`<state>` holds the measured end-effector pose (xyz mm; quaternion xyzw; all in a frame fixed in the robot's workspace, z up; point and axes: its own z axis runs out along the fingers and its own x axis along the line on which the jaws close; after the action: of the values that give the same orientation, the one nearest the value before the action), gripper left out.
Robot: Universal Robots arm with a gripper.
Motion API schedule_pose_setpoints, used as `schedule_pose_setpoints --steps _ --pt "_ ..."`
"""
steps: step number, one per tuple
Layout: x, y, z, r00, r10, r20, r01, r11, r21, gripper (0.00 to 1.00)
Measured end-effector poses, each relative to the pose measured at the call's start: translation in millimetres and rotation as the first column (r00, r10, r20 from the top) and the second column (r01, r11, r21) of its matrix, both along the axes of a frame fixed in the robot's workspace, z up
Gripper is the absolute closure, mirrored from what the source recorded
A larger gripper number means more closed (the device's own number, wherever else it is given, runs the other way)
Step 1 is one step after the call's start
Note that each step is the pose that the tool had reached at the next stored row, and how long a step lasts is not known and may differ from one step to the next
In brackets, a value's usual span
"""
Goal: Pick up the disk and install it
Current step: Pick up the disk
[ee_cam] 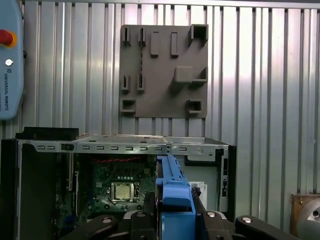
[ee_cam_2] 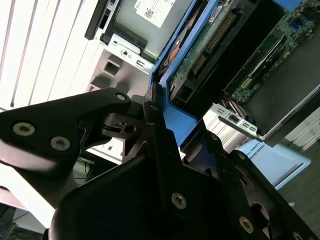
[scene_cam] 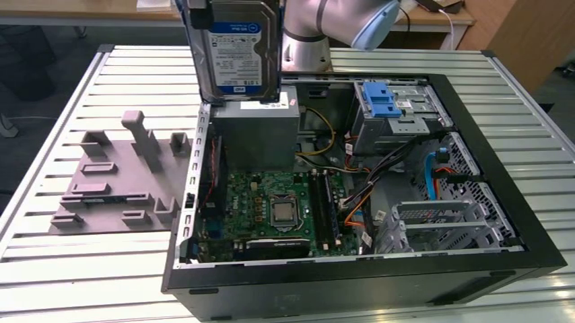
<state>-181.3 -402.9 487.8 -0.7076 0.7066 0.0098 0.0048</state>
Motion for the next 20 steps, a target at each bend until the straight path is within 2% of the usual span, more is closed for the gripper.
schedule_pose_setpoints --steps 12,17,20 --pt "19.1 -3.1 0.0 1.0000 0.000 0.0000 0.000 1.0000 0.0000 0.64" --pt "24.0 -4.7 0.0 1.0000 -0.004 -0.0001 0.004 1.0000 -0.0001 0.64" --pt "25.0 -7.2 0.0 1.0000 -0.008 -0.0001 0.008 1.0000 0.0000 0.64"
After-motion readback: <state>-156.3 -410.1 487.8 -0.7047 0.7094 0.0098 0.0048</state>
